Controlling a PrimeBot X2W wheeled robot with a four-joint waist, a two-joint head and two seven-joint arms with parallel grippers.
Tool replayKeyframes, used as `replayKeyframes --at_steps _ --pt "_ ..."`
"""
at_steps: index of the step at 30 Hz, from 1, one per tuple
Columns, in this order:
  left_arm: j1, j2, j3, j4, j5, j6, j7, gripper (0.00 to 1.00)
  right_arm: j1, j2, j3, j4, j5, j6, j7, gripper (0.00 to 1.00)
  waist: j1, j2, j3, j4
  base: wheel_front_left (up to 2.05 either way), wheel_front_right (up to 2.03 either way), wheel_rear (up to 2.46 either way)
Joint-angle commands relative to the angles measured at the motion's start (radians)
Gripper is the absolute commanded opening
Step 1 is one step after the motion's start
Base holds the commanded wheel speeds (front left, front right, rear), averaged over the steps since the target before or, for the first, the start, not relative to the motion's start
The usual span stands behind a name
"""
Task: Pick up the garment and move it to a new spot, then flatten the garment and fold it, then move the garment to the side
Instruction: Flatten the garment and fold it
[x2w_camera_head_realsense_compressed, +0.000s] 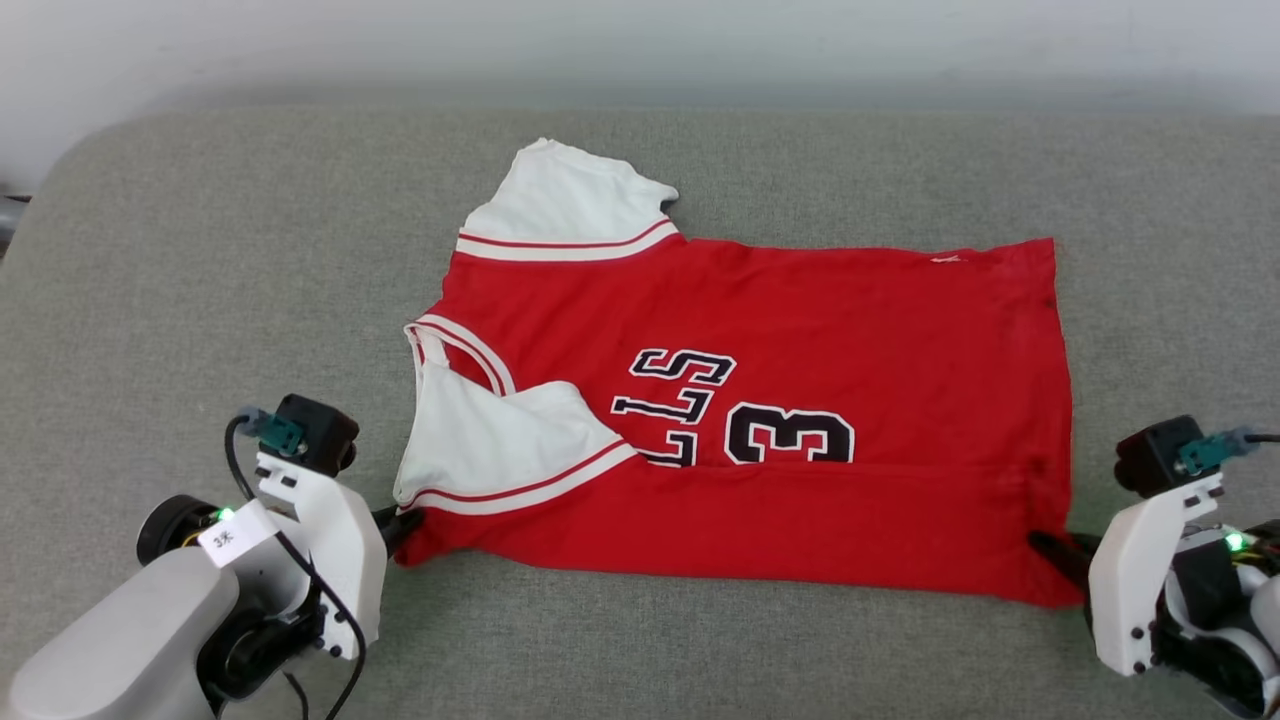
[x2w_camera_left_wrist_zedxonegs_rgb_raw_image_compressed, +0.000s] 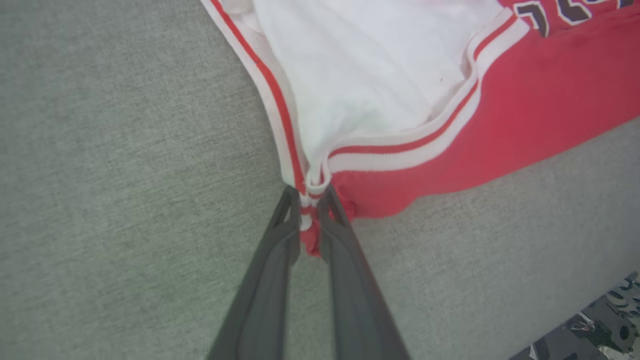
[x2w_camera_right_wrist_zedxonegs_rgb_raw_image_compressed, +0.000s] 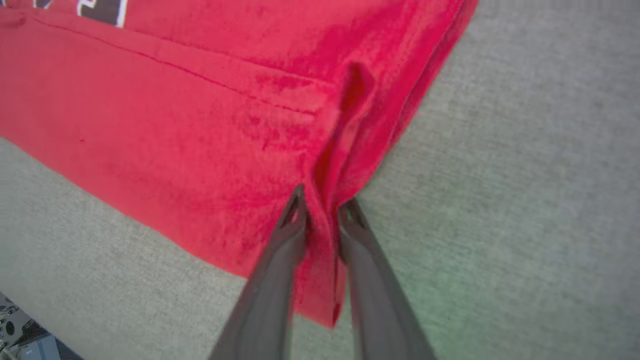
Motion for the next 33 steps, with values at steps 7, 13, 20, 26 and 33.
replayKeyframes --at_steps 7,13,20,26,33 --pt "0.063 0.025 0.009 -0.012 -0.027 0.002 -0.031 0.0 0.026 -0.048 0.025 -0.036 0.045 0.0 -0.081 0.0 -0.0001 0.0 -0.071 -0.019 0.0 0.0 0.0" --pt "0.127 0.064 0.01 -0.075 -0.05 0.028 -0.03 0.0 0.09 -0.09 0.006 -0.102 0.071 0.0 -0.099 0.0 -0.0001 0.0 -0.109 -0.024 0.0 0.0 0.0" --pt "0.211 0.114 0.007 -0.166 -0.072 0.074 -0.029 0.0 0.192 -0.129 -0.046 -0.185 0.079 0.0 -0.077 0.0 -0.0001 0.0 -0.128 -0.025 0.0 0.0 0.0" --pt "0.248 0.127 0.007 -0.19 -0.086 0.1 -0.035 0.0 0.257 -0.116 -0.103 -0.208 0.073 -0.001 -0.039 0.0 -0.0001 0.0 -0.117 -0.026 0.0 0.0 0.0" --pt "0.229 0.091 -0.001 -0.129 -0.083 0.096 -0.034 0.0 0.239 -0.053 -0.125 -0.144 0.058 -0.001 -0.018 0.0 -0.0001 0.0 -0.081 -0.026 0.0 0.0 0.0"
